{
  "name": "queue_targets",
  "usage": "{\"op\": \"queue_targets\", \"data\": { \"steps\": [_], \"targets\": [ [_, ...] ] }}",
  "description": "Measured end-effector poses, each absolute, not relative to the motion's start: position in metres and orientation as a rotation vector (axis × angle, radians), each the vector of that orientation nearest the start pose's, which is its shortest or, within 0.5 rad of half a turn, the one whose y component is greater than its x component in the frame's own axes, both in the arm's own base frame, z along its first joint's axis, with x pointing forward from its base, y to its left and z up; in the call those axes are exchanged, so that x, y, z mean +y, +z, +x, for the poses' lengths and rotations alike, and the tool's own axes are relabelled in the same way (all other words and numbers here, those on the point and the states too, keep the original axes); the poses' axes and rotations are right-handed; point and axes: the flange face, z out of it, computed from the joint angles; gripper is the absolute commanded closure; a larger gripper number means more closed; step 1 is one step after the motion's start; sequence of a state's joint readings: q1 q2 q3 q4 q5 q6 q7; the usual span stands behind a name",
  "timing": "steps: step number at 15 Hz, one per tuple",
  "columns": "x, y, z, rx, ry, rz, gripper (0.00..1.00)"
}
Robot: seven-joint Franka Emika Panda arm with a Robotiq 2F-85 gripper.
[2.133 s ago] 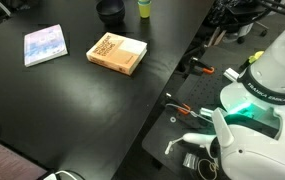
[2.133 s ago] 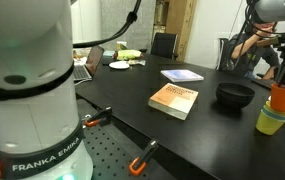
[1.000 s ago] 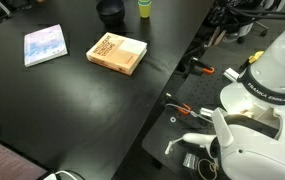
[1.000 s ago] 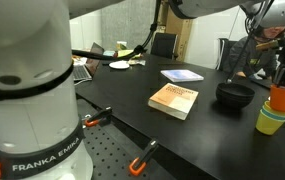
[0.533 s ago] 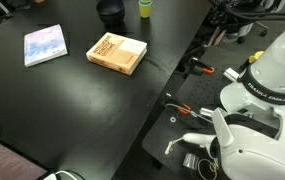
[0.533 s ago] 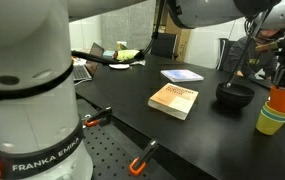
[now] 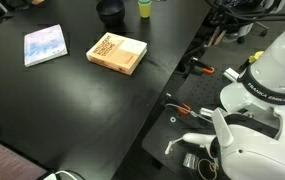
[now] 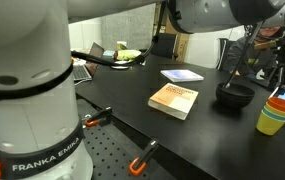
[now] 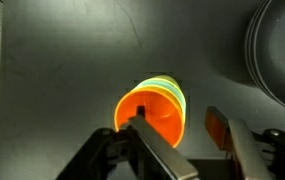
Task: Stack up the plastic cups
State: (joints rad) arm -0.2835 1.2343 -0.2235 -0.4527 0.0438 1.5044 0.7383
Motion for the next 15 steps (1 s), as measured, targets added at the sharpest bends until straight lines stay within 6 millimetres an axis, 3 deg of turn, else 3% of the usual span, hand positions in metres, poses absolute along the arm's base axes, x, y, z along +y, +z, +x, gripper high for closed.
{"op": "queue_targets", "data": {
  "steps": [5, 10, 15],
  "targets": [
    [-0.269, 0.293, 0.725, 1.751, 0.354, -2.823, 0.00],
    [-0.241, 0.311, 0.722, 1.695, 0.478, -2.834, 0.00],
    [-0.214, 0.307, 0.717, 1.622, 0.635, -2.829, 0.00]
  ]
}}
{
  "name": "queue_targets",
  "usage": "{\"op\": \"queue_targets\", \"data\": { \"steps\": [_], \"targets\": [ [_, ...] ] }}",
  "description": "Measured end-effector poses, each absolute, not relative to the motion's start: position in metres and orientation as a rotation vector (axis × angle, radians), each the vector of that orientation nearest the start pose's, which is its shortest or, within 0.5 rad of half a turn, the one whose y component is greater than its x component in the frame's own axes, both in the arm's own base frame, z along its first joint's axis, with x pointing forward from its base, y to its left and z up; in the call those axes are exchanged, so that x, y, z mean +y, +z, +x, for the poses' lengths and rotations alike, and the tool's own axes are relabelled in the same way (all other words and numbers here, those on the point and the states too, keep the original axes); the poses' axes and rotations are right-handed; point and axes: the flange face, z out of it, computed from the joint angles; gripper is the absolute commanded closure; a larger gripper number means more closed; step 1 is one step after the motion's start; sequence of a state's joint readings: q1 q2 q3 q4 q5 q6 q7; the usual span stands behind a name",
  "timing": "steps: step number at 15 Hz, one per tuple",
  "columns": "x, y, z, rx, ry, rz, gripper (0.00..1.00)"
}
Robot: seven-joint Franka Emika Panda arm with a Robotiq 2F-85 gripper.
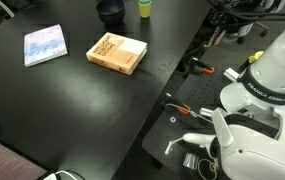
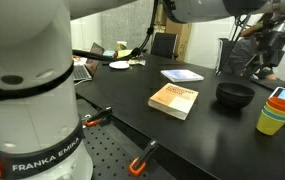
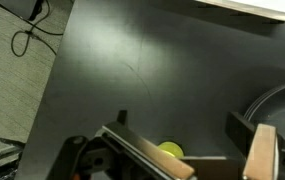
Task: Stack up the plastic cups
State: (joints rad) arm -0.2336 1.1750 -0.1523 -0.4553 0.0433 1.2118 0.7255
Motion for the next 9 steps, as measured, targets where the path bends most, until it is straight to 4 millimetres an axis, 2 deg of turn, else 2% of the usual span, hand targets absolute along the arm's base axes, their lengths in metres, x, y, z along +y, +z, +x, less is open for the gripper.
{"op": "queue_targets", "data": {
  "steps": [3, 9],
  "targets": [
    [-0.199, 0.305, 0.717, 1.537, 0.694, -2.836, 0.00],
    [-0.157, 0.306, 0.731, 1.327, 0.661, -2.919, 0.00]
  ]
}}
